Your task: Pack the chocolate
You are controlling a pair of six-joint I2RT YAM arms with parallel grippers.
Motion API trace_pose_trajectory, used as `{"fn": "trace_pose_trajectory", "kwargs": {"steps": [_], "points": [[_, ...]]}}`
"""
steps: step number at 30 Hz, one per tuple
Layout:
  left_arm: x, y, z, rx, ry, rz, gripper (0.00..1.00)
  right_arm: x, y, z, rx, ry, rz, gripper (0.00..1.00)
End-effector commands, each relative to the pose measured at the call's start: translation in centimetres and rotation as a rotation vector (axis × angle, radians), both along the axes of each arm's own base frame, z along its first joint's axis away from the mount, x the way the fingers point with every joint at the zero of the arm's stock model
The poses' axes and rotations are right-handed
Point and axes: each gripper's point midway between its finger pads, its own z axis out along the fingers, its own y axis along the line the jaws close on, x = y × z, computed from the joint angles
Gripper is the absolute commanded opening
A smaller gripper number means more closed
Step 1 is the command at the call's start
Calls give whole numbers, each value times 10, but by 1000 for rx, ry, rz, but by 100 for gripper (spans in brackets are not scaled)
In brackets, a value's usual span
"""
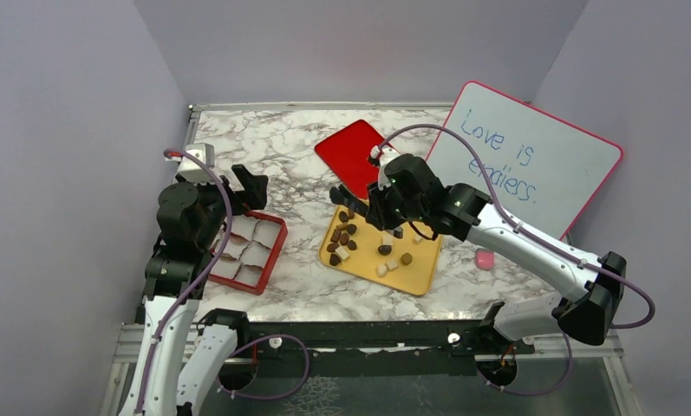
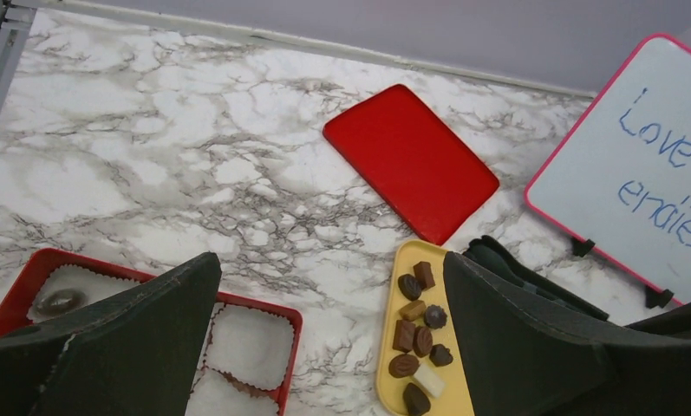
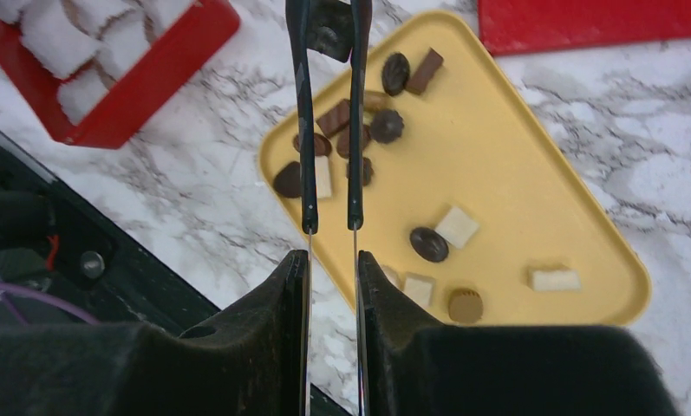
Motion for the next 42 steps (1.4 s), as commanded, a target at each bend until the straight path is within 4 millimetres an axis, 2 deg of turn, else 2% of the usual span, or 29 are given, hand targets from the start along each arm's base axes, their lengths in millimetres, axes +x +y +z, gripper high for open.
{"fn": "trace_pose_trajectory", "kwargs": {"steps": [1, 6, 12, 18, 26, 30, 37, 42], "points": [[-11, 3, 31, -45, -52, 24, 99, 5, 40, 40, 155, -67, 83, 25], [-19, 5, 51, -58, -90, 31, 99, 8, 66, 50, 227, -86, 131, 25], [-30, 11, 73, -67, -137, 58, 99, 9, 101, 46, 257, -90, 183, 24], [-40, 24, 93, -76, -193, 127, 99, 6, 146, 31, 244, -117, 254, 24], [-53, 36, 97, -103, -222, 191, 99, 1, 220, 8, 226, -192, 370, 24], [-56, 40, 102, -99, -228, 206, 99, 5, 248, -11, 193, -219, 398, 25], [-61, 44, 117, -74, -244, 221, 99, 21, 267, -43, 64, -268, 377, 26], [-60, 45, 116, -64, -241, 226, 99, 18, 272, -66, 12, -242, 399, 26]]}}
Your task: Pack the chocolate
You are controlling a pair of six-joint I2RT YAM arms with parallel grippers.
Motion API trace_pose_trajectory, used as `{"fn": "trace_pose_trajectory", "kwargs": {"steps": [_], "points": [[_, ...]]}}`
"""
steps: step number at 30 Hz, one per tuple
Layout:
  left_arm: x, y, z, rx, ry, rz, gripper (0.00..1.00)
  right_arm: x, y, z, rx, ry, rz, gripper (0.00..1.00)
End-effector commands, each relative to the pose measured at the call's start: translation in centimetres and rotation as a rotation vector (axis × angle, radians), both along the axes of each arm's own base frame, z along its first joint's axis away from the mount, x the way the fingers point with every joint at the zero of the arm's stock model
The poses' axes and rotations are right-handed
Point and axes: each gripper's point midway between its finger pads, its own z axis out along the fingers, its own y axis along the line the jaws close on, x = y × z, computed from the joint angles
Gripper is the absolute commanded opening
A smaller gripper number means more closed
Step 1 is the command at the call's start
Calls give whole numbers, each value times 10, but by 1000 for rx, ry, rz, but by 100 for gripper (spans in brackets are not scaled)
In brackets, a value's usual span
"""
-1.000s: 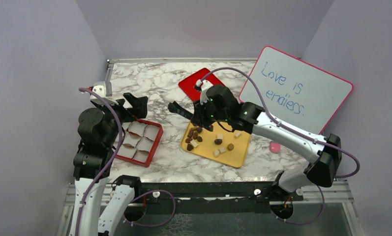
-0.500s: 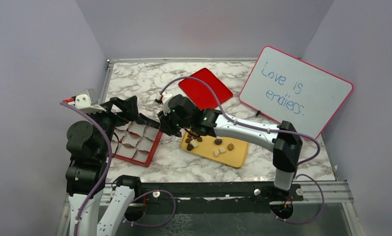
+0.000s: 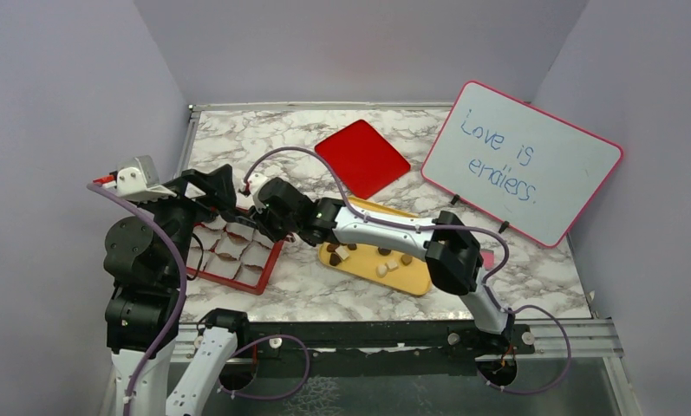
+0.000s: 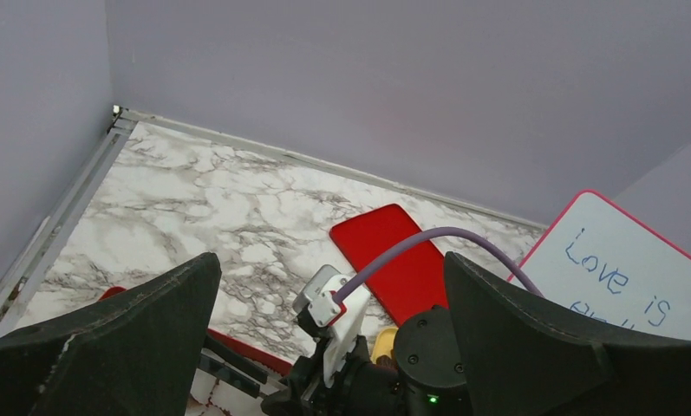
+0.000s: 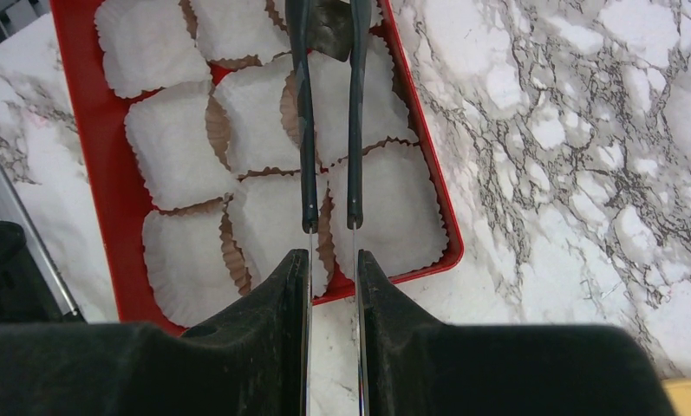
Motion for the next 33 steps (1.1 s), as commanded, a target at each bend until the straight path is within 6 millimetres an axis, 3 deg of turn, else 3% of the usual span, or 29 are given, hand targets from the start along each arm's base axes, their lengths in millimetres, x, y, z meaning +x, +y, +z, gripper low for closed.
{"fn": "trace_pose_trajectory", "kwargs": {"steps": [1, 9, 16, 24, 33], "points": [[-1, 7, 1, 18, 7, 36, 99, 3, 7, -4, -36, -49, -4, 26], [1, 6, 2, 26, 10, 34, 99, 3, 2, -34, -179, -83, -40, 28], [7, 3, -1, 23, 27, 20, 99, 2, -3, -40, -219, -95, -57, 30], [13, 3, -11, 29, 50, 26, 99, -4, -5, -28, -189, -84, -43, 39], [17, 1, -10, 28, 42, 19, 99, -7, -10, -2, -150, -102, -36, 41]]}}
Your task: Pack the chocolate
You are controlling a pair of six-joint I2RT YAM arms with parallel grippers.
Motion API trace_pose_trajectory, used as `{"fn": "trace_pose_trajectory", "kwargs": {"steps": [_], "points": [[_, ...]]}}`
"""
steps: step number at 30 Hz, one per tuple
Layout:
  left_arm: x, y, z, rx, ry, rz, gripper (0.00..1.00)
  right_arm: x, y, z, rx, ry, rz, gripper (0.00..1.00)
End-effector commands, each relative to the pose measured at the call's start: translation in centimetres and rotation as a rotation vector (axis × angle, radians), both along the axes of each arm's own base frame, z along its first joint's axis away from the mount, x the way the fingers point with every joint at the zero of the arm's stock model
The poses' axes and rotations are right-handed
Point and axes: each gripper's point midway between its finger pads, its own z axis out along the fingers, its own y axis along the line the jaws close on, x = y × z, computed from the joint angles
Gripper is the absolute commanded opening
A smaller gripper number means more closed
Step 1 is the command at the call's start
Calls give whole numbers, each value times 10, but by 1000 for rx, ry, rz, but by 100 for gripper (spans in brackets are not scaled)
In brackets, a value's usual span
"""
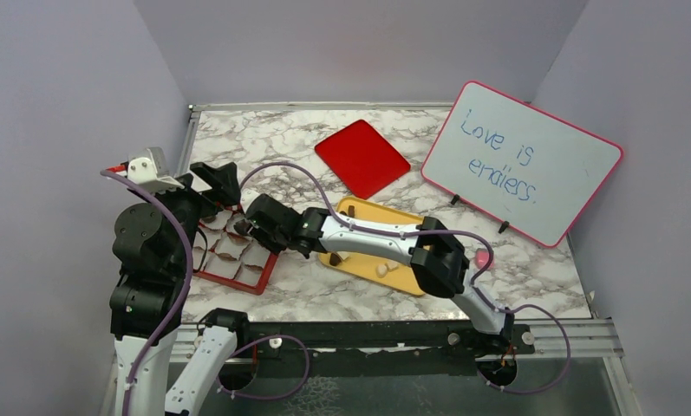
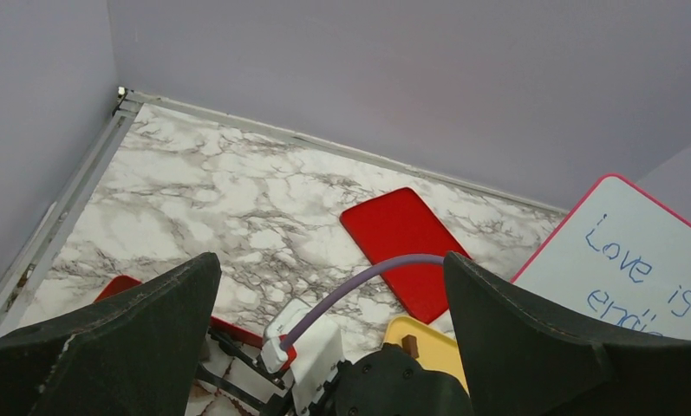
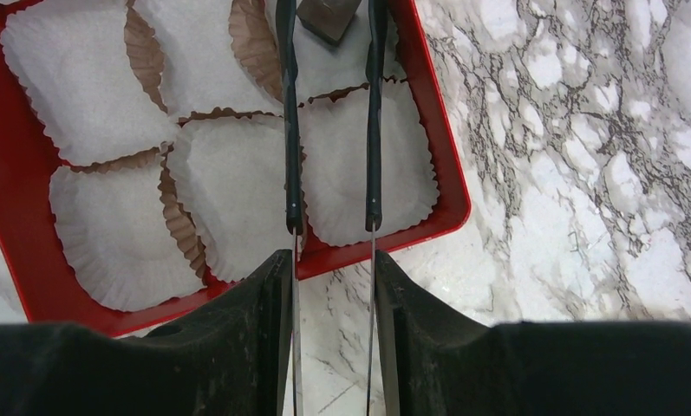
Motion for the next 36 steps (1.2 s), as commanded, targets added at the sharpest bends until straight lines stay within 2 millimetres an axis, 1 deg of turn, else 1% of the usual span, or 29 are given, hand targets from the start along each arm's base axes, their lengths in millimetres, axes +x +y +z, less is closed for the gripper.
{"fn": "trace_pose_trajectory", "kwargs": {"steps": [1, 8, 11, 13, 14, 17, 18, 21, 22, 23, 26, 27, 29, 31, 33, 36], "points": [[3, 2, 2, 8, -12, 15, 99, -4, -2, 47, 72, -38, 12, 41], [7, -6, -10, 0, 19, -28, 99, -16, -6, 78, 148, -3, 23, 40], [8, -7, -15, -5, 26, -28, 99, -21, -11, 83, 159, 19, 24, 40], [9, -9, -17, -6, 31, -36, 99, -22, -19, 85, 157, 20, 6, 38], [9, -16, -26, -18, 46, -77, 99, -25, -35, 93, 166, 23, -35, 37], [9, -28, -39, -32, 67, -140, 99, -27, -51, 104, 185, 14, -56, 37], [9, -30, -44, -34, 73, -150, 99, -27, -58, 105, 179, 9, -71, 37], [7, -47, -55, -35, 86, -248, 99, -26, -80, 108, 150, -3, -121, 37], [7, -53, -57, -33, 89, -279, 99, -28, -88, 110, 147, -4, -133, 37], [6, -57, -61, -32, 95, -307, 99, -30, -97, 106, 137, -2, -138, 37], [7, -69, -76, -24, 116, -376, 99, -37, -120, 108, 144, 2, -161, 37], [6, -71, -77, -24, 114, -390, 99, -39, -130, 108, 136, 6, -185, 37], [8, -73, -85, -24, 118, -402, 99, -40, -150, 103, 104, 10, -233, 37], [9, -74, -88, -20, 99, -409, 99, -43, -172, 98, 72, 12, -276, 37], [14, -73, -93, -10, 101, -396, 99, -46, -191, 96, 55, 14, -315, 37], [23, -66, -110, 26, 136, -360, 99, -53, -218, 91, 35, 31, -367, 37]]}}
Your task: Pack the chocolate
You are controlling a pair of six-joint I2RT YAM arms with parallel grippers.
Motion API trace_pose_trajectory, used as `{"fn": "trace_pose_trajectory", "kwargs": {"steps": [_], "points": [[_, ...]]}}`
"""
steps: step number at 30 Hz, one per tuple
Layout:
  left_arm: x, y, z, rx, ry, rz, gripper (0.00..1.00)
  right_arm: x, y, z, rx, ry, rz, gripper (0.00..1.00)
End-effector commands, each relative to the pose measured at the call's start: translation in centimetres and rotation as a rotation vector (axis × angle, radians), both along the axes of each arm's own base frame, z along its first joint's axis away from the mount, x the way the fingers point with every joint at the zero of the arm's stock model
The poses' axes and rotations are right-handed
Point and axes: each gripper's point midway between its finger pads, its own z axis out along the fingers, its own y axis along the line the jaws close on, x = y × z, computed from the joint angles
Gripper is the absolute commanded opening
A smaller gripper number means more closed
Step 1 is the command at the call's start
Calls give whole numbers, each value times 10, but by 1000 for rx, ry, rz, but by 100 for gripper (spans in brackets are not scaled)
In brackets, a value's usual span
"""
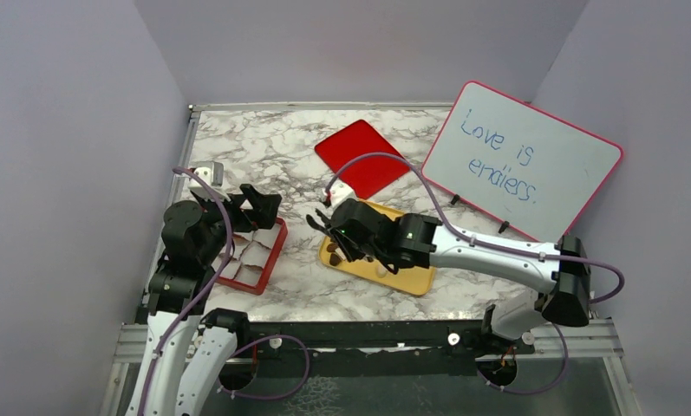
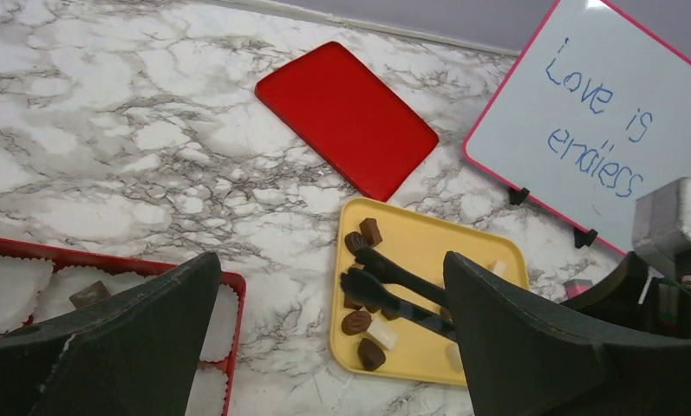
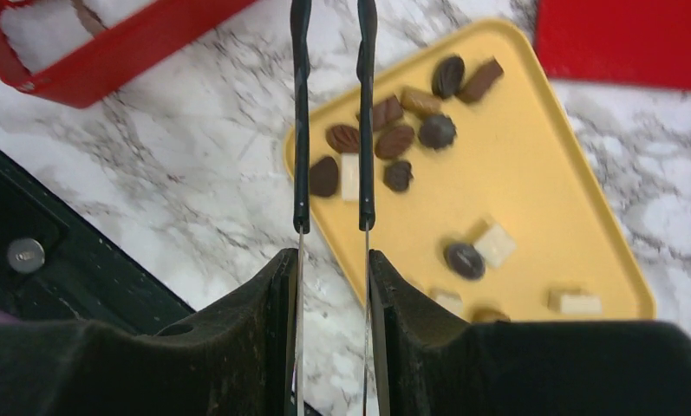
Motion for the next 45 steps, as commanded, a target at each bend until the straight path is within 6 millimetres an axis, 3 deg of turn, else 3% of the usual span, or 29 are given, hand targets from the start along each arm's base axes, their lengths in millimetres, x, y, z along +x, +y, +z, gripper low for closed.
{"fn": "trace_pose_trajectory", "kwargs": {"steps": [1, 10, 18, 28, 35, 45], "points": [[12, 2, -6, 50, -32, 1, 99, -6, -47, -2, -35, 13, -129, 37], [33, 7, -51, 120, 74, 27, 99, -28, -128, -29, -107, 116, -309, 38], [30, 7, -53, 130, 70, 18, 99, -25, -166, -45, -129, 185, -408, 38], [28, 9, -51, 135, 59, 31, 99, -23, -175, -52, -155, 232, -443, 38], [27, 10, -48, 134, 48, 36, 99, -17, -156, -51, -111, 234, -387, 38], [25, 10, -48, 132, 45, 31, 99, -10, -152, -62, -150, 228, -396, 40]]}}
